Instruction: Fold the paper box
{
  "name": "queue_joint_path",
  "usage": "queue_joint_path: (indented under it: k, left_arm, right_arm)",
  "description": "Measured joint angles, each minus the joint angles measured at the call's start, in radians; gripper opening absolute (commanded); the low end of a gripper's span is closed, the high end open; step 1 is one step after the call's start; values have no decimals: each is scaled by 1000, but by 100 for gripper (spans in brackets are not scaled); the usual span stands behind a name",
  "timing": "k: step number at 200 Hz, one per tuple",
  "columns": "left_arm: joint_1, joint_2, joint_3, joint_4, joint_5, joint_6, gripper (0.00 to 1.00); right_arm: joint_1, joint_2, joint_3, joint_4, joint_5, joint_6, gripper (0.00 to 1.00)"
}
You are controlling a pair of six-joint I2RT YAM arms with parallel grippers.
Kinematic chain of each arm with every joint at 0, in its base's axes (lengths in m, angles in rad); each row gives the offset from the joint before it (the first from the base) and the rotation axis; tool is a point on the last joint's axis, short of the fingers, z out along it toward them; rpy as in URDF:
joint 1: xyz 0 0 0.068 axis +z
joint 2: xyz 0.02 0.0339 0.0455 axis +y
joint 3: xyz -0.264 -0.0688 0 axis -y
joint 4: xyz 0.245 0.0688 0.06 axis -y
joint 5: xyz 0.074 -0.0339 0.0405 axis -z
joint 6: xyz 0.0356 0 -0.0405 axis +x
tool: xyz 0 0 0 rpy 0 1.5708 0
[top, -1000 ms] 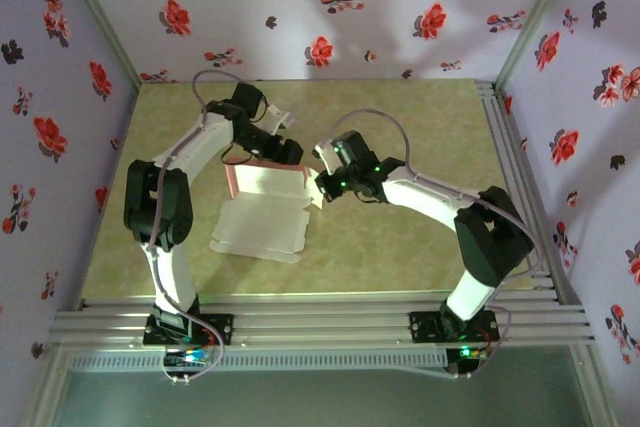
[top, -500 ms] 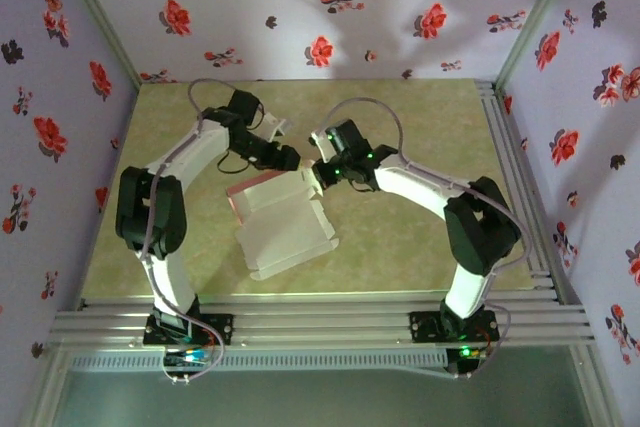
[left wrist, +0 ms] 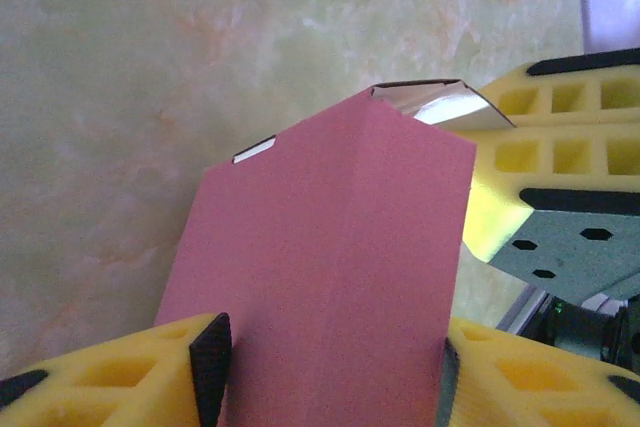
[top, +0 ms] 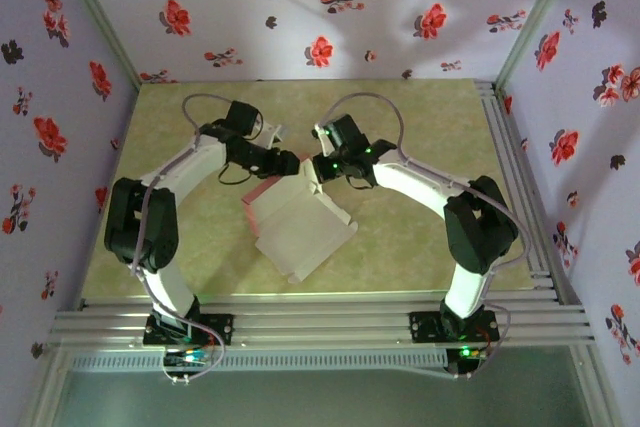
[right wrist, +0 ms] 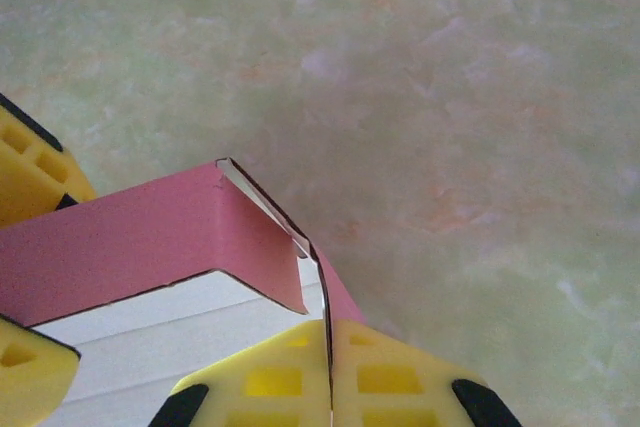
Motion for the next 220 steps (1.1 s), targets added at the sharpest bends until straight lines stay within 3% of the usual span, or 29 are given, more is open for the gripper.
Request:
queue_joint_path:
  k: [69,99,124,220]
  left_arm:
    - [-8,-66,-129,174,-29,-119,53]
    - [-23,-82,-165,262,-29,-161,64]
    - [-38,-100,-185,310,-25,-177,66]
    - [-39,-127,-189,372,-7,-221,58]
  right_arm:
    - [55,-26,-142,159,69,34,12]
    - [65,-29,-213,218,84,33,12]
    - [70,-41,-255,246,97,29,12]
    - [111,-74,-307,297,169,-24,8]
